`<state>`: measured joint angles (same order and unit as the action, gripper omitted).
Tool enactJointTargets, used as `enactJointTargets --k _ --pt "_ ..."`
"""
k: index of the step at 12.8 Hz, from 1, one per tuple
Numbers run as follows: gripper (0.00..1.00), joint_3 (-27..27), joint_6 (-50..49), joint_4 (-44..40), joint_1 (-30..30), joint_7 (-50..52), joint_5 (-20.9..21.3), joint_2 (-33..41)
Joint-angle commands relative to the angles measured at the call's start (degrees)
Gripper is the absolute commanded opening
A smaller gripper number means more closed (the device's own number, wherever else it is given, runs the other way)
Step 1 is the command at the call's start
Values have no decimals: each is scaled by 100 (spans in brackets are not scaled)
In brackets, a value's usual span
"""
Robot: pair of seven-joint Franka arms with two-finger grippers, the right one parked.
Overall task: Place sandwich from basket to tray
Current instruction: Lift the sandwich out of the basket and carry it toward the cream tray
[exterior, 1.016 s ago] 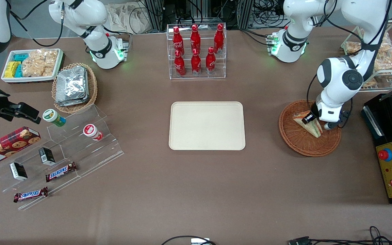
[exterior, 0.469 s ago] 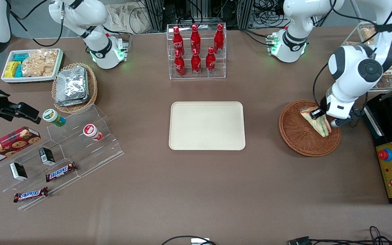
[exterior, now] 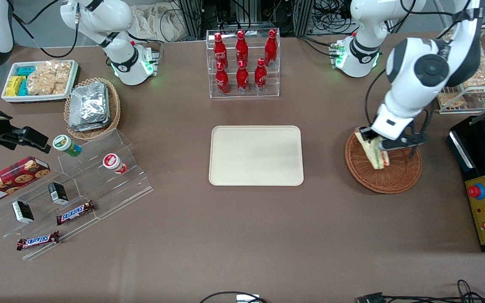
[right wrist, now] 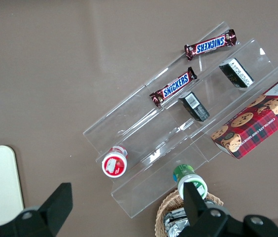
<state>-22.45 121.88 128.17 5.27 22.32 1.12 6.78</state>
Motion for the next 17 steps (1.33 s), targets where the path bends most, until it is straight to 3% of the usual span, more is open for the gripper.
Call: enactJointTargets --k 1,4,10,14,17 --pt "0 -522 -138 -231 35 -17 72 -45" --pt "0 -1172 -77 -319 35 -9 72 -132" --pt "0 -1806 230 -530 9 79 283 -896" --pt "1 -1860 731 -688 -254 464 792 -1774" --pt "3 -1860 837 -986 -448 1272 1459 -2468"
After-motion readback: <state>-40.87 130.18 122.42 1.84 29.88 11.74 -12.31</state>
